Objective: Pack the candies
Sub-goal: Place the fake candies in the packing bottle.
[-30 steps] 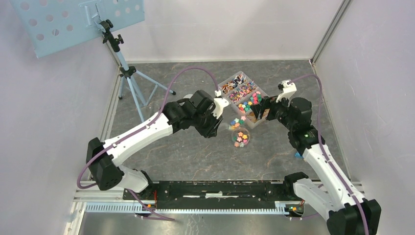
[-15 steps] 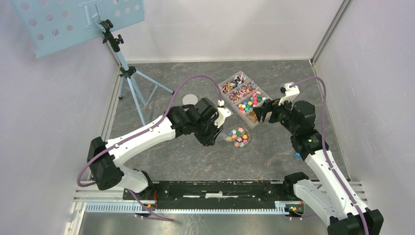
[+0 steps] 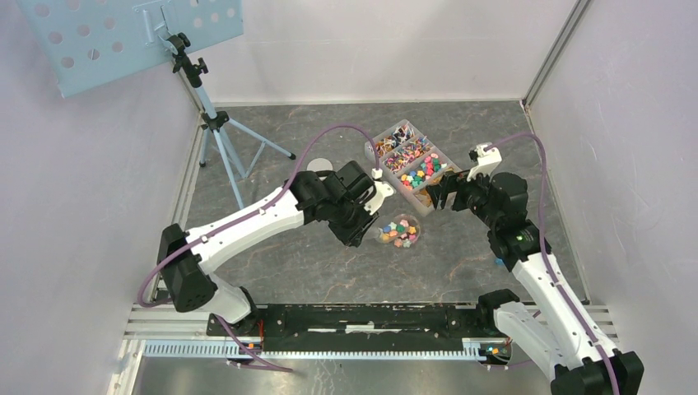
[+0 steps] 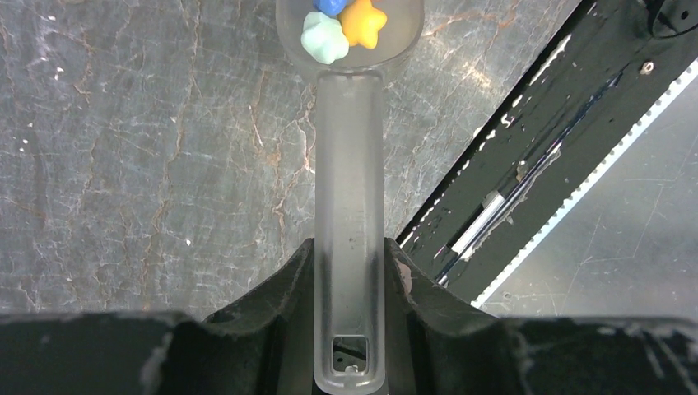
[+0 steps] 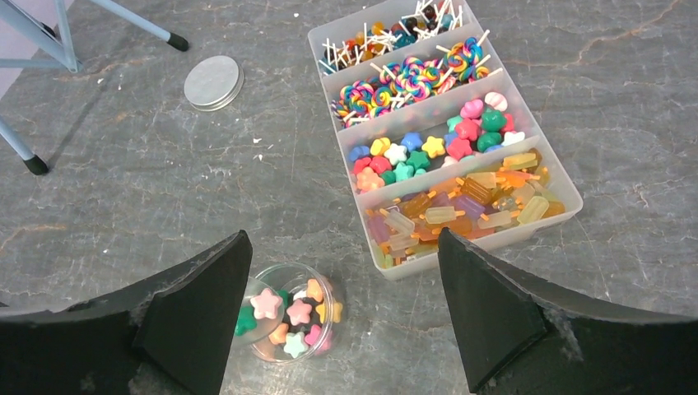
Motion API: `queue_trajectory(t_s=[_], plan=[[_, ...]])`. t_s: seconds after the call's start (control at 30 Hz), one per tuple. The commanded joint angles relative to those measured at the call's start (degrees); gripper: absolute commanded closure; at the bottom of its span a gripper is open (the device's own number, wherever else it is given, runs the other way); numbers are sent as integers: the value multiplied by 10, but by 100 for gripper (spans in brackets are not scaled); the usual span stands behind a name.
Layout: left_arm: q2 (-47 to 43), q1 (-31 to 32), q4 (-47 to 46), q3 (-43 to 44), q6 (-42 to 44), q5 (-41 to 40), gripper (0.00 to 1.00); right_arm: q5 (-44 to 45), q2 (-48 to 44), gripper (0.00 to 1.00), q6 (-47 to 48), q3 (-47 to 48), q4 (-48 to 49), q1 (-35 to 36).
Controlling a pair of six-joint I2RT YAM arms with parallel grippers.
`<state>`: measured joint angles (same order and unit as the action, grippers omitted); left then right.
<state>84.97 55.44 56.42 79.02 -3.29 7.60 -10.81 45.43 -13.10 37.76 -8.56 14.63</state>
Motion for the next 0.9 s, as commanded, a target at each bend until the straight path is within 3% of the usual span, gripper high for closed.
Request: queue_trajectory(t_s=[0.0,0.87], plan=[[18,6,32,37,-18,-2,98,9,-10,10,12,-5,14,3],[50,14,76,91,-12,-12,98,-5,-4,10,15,-24,32,3]])
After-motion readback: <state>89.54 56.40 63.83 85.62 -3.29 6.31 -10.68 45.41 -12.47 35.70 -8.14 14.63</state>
